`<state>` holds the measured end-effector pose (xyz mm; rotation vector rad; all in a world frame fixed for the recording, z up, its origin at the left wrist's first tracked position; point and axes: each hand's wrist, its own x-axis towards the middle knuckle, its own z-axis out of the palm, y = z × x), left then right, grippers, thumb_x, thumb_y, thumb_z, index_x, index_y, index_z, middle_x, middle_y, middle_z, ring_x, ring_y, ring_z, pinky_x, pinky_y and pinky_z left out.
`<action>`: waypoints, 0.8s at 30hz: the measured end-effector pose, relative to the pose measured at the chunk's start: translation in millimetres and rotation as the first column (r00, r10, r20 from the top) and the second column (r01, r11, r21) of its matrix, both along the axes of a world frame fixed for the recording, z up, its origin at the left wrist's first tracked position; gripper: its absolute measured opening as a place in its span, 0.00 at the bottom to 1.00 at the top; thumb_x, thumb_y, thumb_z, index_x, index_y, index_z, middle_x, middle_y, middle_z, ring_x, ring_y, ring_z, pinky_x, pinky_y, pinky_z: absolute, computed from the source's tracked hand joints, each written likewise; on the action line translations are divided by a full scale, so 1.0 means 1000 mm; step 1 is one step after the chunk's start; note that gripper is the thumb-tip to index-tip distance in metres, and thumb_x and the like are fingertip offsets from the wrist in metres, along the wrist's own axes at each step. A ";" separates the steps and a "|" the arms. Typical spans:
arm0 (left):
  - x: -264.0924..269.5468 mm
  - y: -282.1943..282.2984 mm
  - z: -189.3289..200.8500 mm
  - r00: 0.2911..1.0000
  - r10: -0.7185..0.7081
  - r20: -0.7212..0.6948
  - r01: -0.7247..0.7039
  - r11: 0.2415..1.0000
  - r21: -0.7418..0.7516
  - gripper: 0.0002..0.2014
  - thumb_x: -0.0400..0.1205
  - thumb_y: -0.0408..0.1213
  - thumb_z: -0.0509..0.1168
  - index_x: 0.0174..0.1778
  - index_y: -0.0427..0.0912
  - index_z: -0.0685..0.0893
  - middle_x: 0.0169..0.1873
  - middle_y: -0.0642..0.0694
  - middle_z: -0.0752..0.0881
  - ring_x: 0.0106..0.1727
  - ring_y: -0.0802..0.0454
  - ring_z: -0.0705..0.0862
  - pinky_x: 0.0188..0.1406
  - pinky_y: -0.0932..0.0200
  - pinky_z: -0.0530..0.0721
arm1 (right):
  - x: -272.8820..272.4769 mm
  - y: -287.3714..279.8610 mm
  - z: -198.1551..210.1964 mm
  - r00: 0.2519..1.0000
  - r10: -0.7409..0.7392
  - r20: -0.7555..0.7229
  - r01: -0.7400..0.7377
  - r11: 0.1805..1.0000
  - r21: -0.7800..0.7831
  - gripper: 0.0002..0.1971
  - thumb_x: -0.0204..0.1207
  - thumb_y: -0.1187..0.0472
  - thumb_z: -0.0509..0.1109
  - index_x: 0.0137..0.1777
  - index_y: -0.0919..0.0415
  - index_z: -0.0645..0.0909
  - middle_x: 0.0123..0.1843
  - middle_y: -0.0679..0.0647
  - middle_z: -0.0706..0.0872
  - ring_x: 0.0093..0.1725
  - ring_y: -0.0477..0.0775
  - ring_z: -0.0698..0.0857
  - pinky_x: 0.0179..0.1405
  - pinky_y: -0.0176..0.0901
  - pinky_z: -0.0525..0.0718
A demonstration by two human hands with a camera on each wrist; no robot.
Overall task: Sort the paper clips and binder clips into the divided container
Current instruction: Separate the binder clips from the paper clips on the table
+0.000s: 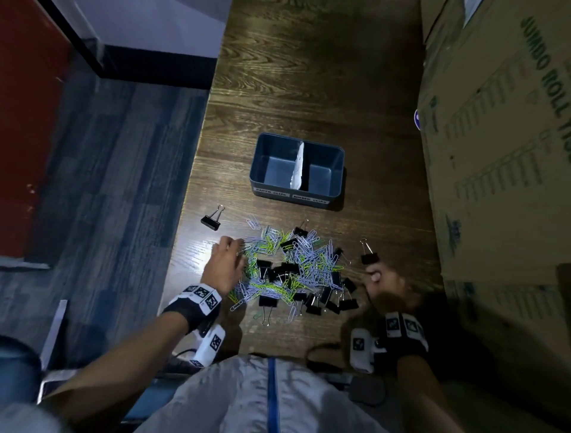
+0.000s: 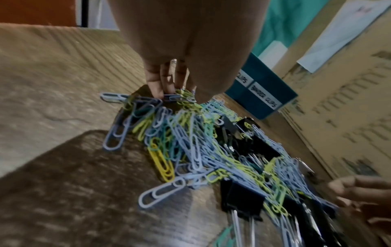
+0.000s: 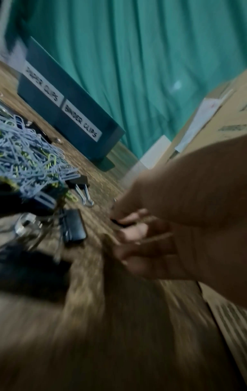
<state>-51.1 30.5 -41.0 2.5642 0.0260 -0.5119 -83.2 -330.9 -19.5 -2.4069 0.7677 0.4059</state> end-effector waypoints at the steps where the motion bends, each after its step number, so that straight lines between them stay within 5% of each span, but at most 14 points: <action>1: -0.002 -0.004 0.001 0.998 -0.063 -0.001 0.063 0.998 -0.016 0.19 0.86 0.42 0.61 0.73 0.43 0.73 0.64 0.42 0.74 0.62 0.43 0.73 0.60 0.43 0.81 | -0.009 0.002 0.000 0.999 0.033 -0.014 -0.033 0.998 0.053 0.09 0.74 0.67 0.77 0.54 0.61 0.88 0.46 0.61 0.89 0.53 0.65 0.86 0.42 0.38 0.68; 3: -0.005 -0.011 0.005 0.984 -0.172 0.051 0.172 0.985 -0.006 0.19 0.86 0.41 0.61 0.72 0.42 0.74 0.63 0.42 0.77 0.60 0.44 0.75 0.59 0.44 0.81 | -0.024 0.002 -0.005 0.995 0.095 0.010 -0.096 0.993 0.075 0.13 0.67 0.70 0.81 0.52 0.60 0.89 0.44 0.58 0.87 0.50 0.64 0.87 0.42 0.36 0.69; 6: -0.011 -0.020 0.012 0.943 -0.294 0.153 0.289 0.956 0.059 0.19 0.83 0.43 0.64 0.69 0.44 0.75 0.60 0.43 0.78 0.55 0.46 0.77 0.55 0.48 0.81 | -0.037 0.003 -0.012 0.965 0.260 -0.028 -0.258 0.964 0.064 0.27 0.58 0.72 0.83 0.59 0.60 0.87 0.55 0.59 0.80 0.52 0.62 0.84 0.50 0.41 0.79; 10: -0.013 -0.032 0.009 0.893 -0.447 0.053 0.443 0.894 0.064 0.23 0.81 0.45 0.68 0.72 0.50 0.73 0.62 0.45 0.74 0.60 0.47 0.72 0.56 0.49 0.82 | -0.036 0.020 -0.019 0.929 0.329 -0.172 -0.321 0.944 0.071 0.37 0.57 0.68 0.86 0.68 0.53 0.79 0.59 0.52 0.72 0.58 0.56 0.79 0.58 0.40 0.80; 13: -0.010 -0.038 0.007 0.887 -0.462 0.022 0.458 0.884 0.096 0.26 0.77 0.35 0.70 0.72 0.49 0.74 0.62 0.44 0.74 0.60 0.46 0.72 0.52 0.47 0.84 | -0.034 0.032 -0.020 0.943 0.297 -0.152 -0.298 0.954 0.018 0.39 0.59 0.66 0.85 0.69 0.43 0.76 0.68 0.50 0.75 0.63 0.59 0.82 0.63 0.51 0.84; 18: -0.005 -0.049 0.011 0.889 -0.453 0.062 0.450 0.891 0.063 0.23 0.77 0.30 0.70 0.68 0.44 0.77 0.59 0.42 0.77 0.56 0.43 0.79 0.45 0.48 0.85 | -0.029 0.042 -0.013 0.930 0.343 -0.131 -0.351 0.936 -0.038 0.38 0.65 0.64 0.83 0.72 0.38 0.71 0.70 0.51 0.75 0.64 0.61 0.82 0.58 0.59 0.85; 24: -0.009 -0.055 0.016 0.914 -0.357 0.191 0.363 0.932 0.002 0.11 0.82 0.32 0.68 0.59 0.42 0.81 0.45 0.47 0.82 0.42 0.47 0.84 0.34 0.60 0.81 | -0.026 0.045 -0.007 0.951 0.309 -0.027 -0.310 0.949 -0.051 0.22 0.67 0.64 0.84 0.55 0.50 0.78 0.64 0.53 0.78 0.61 0.60 0.83 0.55 0.54 0.84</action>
